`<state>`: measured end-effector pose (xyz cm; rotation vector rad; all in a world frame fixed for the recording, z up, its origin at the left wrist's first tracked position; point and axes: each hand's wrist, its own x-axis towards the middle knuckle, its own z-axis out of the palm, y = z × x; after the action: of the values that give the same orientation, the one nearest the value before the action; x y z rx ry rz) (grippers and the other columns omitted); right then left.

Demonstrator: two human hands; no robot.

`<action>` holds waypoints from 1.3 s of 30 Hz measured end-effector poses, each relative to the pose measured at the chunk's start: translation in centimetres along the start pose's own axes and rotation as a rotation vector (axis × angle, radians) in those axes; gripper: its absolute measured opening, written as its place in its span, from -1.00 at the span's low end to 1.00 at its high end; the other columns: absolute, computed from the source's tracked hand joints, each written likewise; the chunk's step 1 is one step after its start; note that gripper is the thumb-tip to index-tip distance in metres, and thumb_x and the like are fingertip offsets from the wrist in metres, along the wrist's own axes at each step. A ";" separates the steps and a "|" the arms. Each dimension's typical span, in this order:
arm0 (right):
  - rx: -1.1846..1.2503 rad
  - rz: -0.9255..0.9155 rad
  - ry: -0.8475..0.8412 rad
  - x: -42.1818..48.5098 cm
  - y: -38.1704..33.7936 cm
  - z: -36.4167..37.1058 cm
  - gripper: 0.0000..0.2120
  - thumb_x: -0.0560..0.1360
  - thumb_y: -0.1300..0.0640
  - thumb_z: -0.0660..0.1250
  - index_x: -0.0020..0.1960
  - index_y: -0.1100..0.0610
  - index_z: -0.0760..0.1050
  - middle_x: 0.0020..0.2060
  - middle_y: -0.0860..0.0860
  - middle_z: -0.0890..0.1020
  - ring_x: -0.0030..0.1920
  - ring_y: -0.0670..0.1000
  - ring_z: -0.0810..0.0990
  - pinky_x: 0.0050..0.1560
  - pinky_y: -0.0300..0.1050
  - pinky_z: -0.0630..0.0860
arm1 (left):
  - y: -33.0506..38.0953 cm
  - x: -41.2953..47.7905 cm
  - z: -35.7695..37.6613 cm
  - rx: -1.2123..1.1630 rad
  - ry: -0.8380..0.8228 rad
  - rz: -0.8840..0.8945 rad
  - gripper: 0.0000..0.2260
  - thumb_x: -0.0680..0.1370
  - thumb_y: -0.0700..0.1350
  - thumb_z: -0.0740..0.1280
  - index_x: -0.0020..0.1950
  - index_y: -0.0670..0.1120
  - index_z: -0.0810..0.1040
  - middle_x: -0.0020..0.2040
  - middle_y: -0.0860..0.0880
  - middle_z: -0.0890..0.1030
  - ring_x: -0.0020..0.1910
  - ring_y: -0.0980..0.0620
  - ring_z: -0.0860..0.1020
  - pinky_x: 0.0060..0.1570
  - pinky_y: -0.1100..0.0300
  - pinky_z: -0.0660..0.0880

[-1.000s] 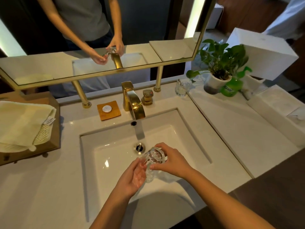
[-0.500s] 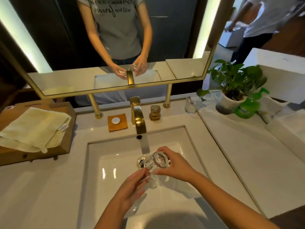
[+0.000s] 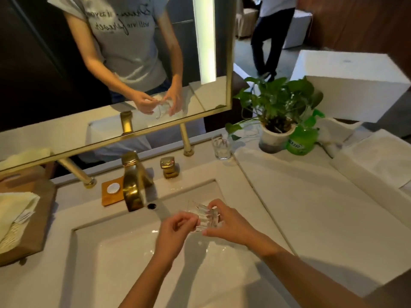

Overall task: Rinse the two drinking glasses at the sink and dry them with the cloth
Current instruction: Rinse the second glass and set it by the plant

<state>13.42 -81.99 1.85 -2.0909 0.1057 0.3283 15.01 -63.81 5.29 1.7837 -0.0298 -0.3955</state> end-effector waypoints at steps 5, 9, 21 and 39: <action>-0.009 0.004 0.084 3.1 1.0 -2.2 -0.41 0.28 -0.19 0.51 0.21 -0.17 0.32 0.11 -0.08 0.63 0.06 -0.03 0.62 0.04 0.02 0.57 | 2.2 5.2 2.1 0.496 -0.030 0.248 -0.96 0.45 -0.07 0.42 -0.18 0.06 0.66 -0.22 0.08 0.69 -0.17 0.14 0.62 -0.08 0.08 0.56; -0.049 0.011 0.131 6.5 0.7 -3.8 -0.41 0.27 -0.19 0.51 0.21 -0.16 0.36 0.07 -0.13 0.64 0.04 -0.05 0.61 -0.01 -0.04 0.54 | 4.0 8.9 2.8 0.776 -0.065 0.366 -0.94 0.48 -0.01 0.39 -0.11 0.05 0.64 -0.16 0.06 0.70 -0.16 0.10 0.63 -0.12 0.06 0.57; -0.322 -0.077 0.302 16.8 0.7 -3.1 -0.44 0.31 -0.15 0.52 0.22 -0.03 0.42 0.13 -0.07 0.56 0.17 0.00 0.45 0.16 -0.07 0.42 | 4.1 16.8 2.2 1.110 0.020 0.427 -0.91 0.50 -0.01 0.37 -0.14 0.00 0.62 -0.23 0.06 0.67 -0.23 0.04 0.60 -0.28 0.15 0.49; -0.239 -0.038 0.365 17.7 1.7 -2.8 -0.54 0.44 -0.07 0.42 0.29 -0.03 0.41 0.11 -0.08 0.56 0.21 -0.02 0.44 0.28 -0.03 0.32 | 3.8 19.3 2.5 1.209 0.046 0.487 -0.89 0.51 -0.05 0.32 -0.17 -0.02 0.59 -0.27 -0.01 0.61 -0.31 0.03 0.49 -0.36 0.19 0.36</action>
<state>30.61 -84.29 -3.05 -2.3688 0.2542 -0.0718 33.15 -71.59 3.62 2.8507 -0.7995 0.0773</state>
